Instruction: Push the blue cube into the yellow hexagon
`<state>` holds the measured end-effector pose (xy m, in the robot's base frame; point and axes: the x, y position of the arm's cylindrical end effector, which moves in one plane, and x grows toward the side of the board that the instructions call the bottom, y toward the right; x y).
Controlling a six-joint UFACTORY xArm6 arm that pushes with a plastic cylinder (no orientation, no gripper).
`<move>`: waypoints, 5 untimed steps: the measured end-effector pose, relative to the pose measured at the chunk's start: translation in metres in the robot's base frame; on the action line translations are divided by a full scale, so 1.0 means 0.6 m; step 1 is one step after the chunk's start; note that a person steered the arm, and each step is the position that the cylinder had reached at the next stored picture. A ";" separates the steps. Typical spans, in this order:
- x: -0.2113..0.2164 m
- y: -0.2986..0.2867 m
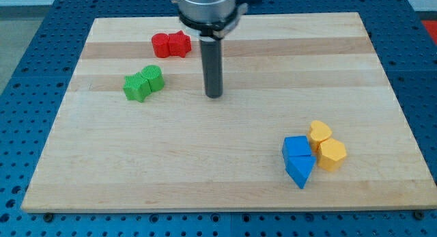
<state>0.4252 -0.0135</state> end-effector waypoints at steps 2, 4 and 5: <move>0.104 0.086; 0.210 0.175; 0.232 0.182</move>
<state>0.5641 0.0956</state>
